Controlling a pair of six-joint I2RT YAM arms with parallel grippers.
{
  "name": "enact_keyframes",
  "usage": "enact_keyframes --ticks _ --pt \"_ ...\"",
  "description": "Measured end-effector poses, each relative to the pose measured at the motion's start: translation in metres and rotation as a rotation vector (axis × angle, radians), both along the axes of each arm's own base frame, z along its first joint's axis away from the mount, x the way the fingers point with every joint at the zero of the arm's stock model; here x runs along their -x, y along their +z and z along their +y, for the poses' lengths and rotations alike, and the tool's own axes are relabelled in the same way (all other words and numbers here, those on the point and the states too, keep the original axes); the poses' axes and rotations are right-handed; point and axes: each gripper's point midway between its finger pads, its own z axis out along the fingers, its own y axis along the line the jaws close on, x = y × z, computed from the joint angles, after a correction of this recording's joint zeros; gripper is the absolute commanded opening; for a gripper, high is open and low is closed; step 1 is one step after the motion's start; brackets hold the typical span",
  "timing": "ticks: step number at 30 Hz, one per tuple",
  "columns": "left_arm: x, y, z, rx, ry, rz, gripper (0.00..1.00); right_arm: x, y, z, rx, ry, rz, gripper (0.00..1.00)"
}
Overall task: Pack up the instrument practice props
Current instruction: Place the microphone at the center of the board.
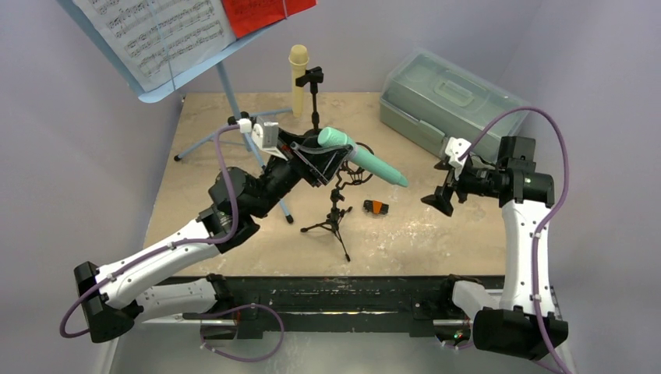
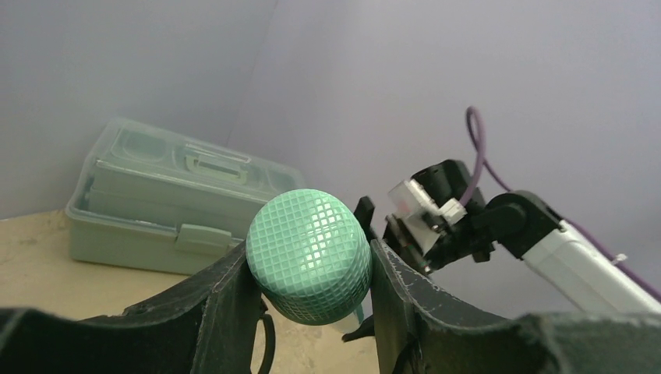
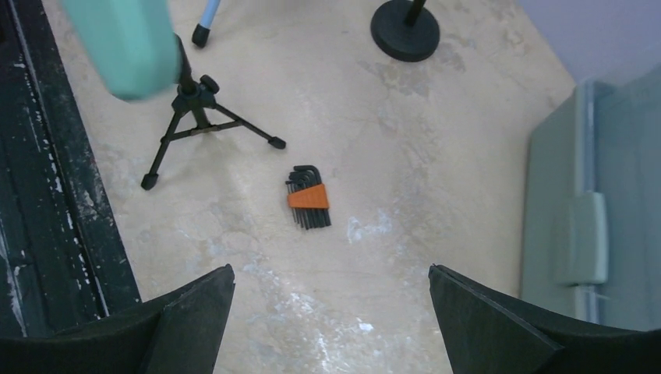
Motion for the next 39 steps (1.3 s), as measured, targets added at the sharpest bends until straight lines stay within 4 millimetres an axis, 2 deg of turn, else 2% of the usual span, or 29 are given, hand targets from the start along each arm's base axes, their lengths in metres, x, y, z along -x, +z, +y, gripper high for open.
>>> enact_keyframes --ticks 4,8,15,22,29,32,34,35,37,38,39 --pt "-0.009 -0.013 -0.011 -0.038 0.008 0.015 0.00 0.006 0.031 0.000 0.020 -0.003 -0.055 0.99" --pt "-0.018 -0.024 -0.028 -0.076 -0.005 0.030 0.00 0.018 0.041 0.007 -0.005 0.019 -0.042 0.99" --pt "-0.025 -0.034 -0.057 -0.102 -0.061 0.023 0.00 0.033 0.053 0.022 -0.100 0.069 -0.011 0.99" --pt "-0.029 -0.045 -0.079 -0.095 -0.116 0.029 0.00 0.036 0.055 0.034 -0.157 0.118 0.025 0.98" --pt "-0.027 -0.054 -0.100 -0.068 -0.198 0.050 0.00 0.035 0.052 0.042 -0.164 0.162 0.039 0.89" --pt "-0.025 -0.054 -0.104 -0.055 -0.223 0.057 0.00 0.036 0.052 0.045 -0.169 0.179 0.037 0.80" --pt "-0.023 -0.053 -0.105 -0.046 -0.233 0.056 0.00 0.036 0.051 0.047 -0.174 0.187 0.039 0.66" --pt "-0.023 -0.052 -0.105 -0.042 -0.236 0.054 0.00 0.036 0.050 0.048 -0.177 0.192 0.040 0.56" --pt "-0.022 -0.050 -0.105 -0.033 -0.242 0.054 0.00 0.036 0.049 0.049 -0.181 0.199 0.039 0.27" --pt "-0.021 -0.049 -0.105 -0.028 -0.246 0.055 0.00 0.036 0.049 0.049 -0.181 0.201 0.037 0.16" --pt "-0.020 -0.048 -0.105 -0.026 -0.251 0.053 0.04 0.036 0.048 0.049 -0.183 0.193 0.051 0.09"
